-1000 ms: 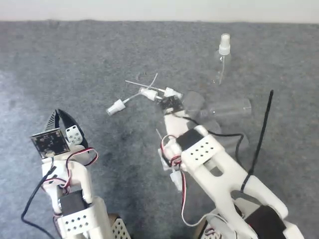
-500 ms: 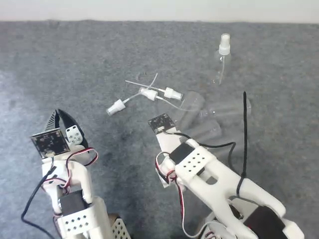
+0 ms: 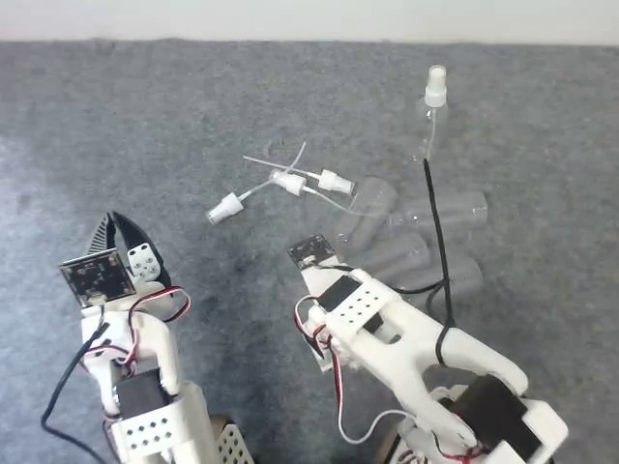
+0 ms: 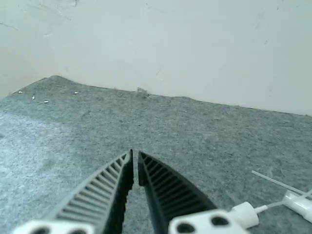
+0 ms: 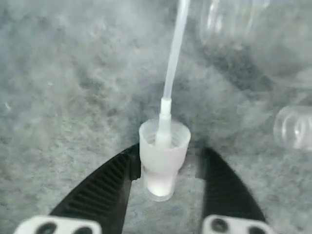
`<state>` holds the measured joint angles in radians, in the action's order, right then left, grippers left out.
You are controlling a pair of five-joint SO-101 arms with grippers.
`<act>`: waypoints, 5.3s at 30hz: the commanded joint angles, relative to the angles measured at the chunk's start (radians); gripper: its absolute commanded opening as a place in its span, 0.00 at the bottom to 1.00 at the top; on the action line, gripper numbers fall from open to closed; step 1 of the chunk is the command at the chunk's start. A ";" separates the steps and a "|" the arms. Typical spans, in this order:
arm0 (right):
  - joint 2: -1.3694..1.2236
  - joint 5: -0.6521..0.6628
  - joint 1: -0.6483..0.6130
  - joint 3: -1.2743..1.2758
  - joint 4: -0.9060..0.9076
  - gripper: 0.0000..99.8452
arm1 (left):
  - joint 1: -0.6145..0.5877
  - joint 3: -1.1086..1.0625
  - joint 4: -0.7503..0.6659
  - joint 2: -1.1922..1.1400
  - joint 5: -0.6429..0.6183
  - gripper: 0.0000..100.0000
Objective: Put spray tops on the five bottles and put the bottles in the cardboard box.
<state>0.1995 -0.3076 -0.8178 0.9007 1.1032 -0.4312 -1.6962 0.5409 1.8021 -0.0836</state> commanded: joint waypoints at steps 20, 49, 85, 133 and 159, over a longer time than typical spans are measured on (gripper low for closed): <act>0.446 -0.241 0.044 -0.043 -0.189 0.01 | -0.002 0.012 0.005 0.014 0.008 0.01; 0.317 -0.091 0.058 -0.256 -0.191 0.00 | -0.002 0.012 0.005 0.014 0.008 0.01; -0.246 1.160 0.148 -0.525 -0.177 0.34 | -0.058 0.012 -0.002 0.017 0.009 0.01; -0.242 0.822 0.114 -0.809 -0.041 0.01 | -0.055 0.012 -0.002 0.017 0.009 0.01; -0.312 0.749 0.025 -0.830 0.038 0.17 | -0.055 0.012 -0.002 0.017 0.009 0.01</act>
<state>-0.1120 0.4012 -0.7764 0.1366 1.1584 -0.4833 -1.6962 0.5409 1.8021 -0.0806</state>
